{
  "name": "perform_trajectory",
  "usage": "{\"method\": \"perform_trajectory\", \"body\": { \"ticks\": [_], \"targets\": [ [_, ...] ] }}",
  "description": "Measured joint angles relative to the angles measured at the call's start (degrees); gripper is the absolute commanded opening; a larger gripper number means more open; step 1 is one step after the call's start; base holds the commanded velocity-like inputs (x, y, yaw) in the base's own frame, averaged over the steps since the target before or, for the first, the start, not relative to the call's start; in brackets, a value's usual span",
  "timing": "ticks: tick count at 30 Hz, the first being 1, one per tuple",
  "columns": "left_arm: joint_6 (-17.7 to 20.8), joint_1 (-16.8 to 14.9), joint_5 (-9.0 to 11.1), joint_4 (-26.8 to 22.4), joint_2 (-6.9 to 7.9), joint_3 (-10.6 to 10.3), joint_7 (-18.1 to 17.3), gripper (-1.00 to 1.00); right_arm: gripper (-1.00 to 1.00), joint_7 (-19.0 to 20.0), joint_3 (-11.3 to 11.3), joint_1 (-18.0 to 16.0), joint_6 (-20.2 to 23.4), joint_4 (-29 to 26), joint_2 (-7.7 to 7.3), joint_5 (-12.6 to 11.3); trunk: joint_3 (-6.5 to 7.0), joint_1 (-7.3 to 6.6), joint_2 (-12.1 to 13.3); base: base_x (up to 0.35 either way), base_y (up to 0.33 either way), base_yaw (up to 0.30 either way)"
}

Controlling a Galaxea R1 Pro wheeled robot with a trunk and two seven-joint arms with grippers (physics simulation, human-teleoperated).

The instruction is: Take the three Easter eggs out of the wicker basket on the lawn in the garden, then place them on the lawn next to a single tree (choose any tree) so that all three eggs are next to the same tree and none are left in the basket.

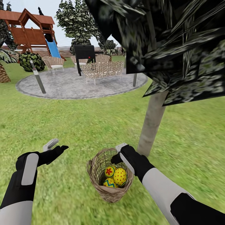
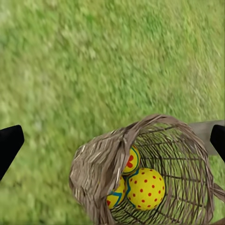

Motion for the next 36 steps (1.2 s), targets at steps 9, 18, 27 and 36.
{"method": "perform_trajectory", "body": {
  "ticks": [9, 18, 27, 36],
  "targets": [
    [0.07, 0.0, -0.01, 0.07, 0.04, 0.05, 0.0, 1.0, 1.0, -2.99, 0.3, -3.32, 0.61, 1.52, 0.0, -0.08, -1.62, 1.98, -3.61, 0.0, 0.0, 0.001],
    [0.09, 0.0, -0.01, 0.12, 0.21, 0.08, 0.0, 1.0, 1.0, -3.29, 0.32, -4.06, 0.19, 2.87, 0.0, -1.76, -3.23, 3.95, -7.22, 0.0, 0.0, 0.0],
    [0.17, 0.0, 0.05, -0.21, 0.45, 0.36, 0.0, 1.0, 1.0, -2.84, 2.72, -4.07, 0.05, 2.48, 0.0, -2.3, -4.85, 5.93, -10.83, 0.0, 0.0, 0.0],
    [0.18, -0.01, 18.57, -0.76, 9.02, 1.72, -0.06, 1.0, 1.0, -2.31, 4.47, -4.01, 0.04, 1.45, 0.0, -2.38, -6.46, 7.91, -14.44, 0.0, 0.0, 0.0]
  ]
}}
